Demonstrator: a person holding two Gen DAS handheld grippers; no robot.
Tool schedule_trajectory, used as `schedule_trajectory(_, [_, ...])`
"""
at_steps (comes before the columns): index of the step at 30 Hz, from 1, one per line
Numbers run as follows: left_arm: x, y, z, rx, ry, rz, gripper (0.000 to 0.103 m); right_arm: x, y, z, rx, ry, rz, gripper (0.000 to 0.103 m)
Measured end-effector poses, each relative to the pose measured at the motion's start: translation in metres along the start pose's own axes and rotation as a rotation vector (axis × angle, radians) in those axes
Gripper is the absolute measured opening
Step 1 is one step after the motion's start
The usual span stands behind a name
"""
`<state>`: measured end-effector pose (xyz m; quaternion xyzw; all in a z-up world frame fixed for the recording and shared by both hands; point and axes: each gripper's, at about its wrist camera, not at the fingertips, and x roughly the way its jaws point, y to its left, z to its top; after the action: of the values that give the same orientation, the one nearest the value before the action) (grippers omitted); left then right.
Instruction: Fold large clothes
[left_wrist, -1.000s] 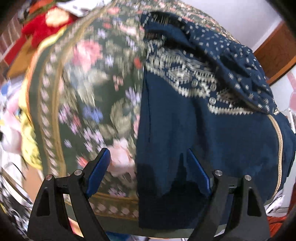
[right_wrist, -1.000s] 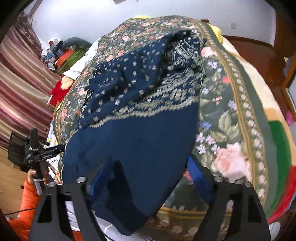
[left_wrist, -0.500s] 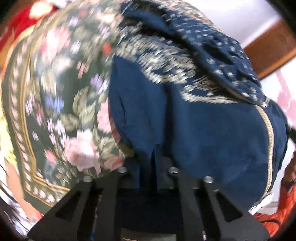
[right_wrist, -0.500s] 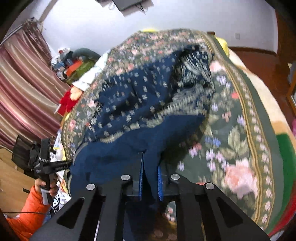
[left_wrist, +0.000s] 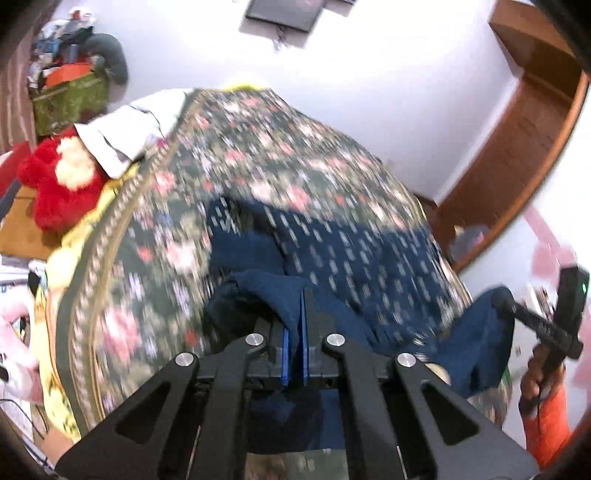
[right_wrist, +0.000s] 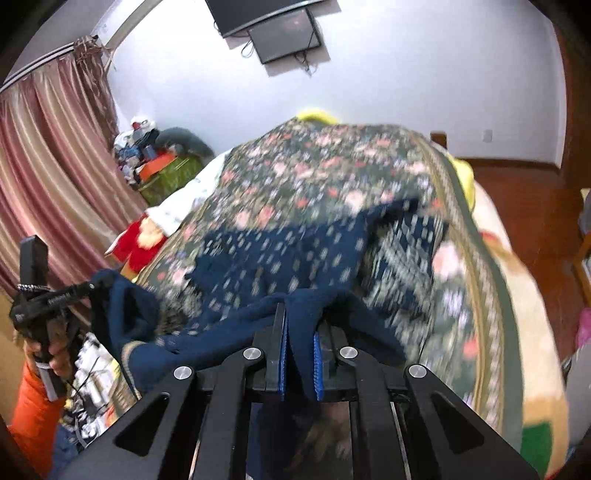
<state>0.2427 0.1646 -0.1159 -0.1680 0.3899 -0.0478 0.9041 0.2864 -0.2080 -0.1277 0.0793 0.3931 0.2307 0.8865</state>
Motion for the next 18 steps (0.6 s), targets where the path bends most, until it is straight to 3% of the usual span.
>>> schedule_trajectory(6, [0.073,0.045,0.056,-0.14,-0.028,0.113,0.003,0.063,-0.042,0.054,0.033,-0.011,-0.111,0.008])
schedule_trajectory(11, [0.163,0.07,0.057,-0.183,0.083,0.191,0.004,0.145,-0.078,0.073,0.023,0.095,-0.202,0.008])
schedule_trajectory(14, [0.209,0.08,0.04,-0.147,0.157,0.245,0.005,0.174,-0.095,0.07,0.0,0.16,-0.184,0.009])
schedule_trajectory(18, [0.219,0.085,0.031,-0.106,0.164,0.243,0.009,0.166,-0.108,0.069,-0.006,0.169,-0.116,0.009])
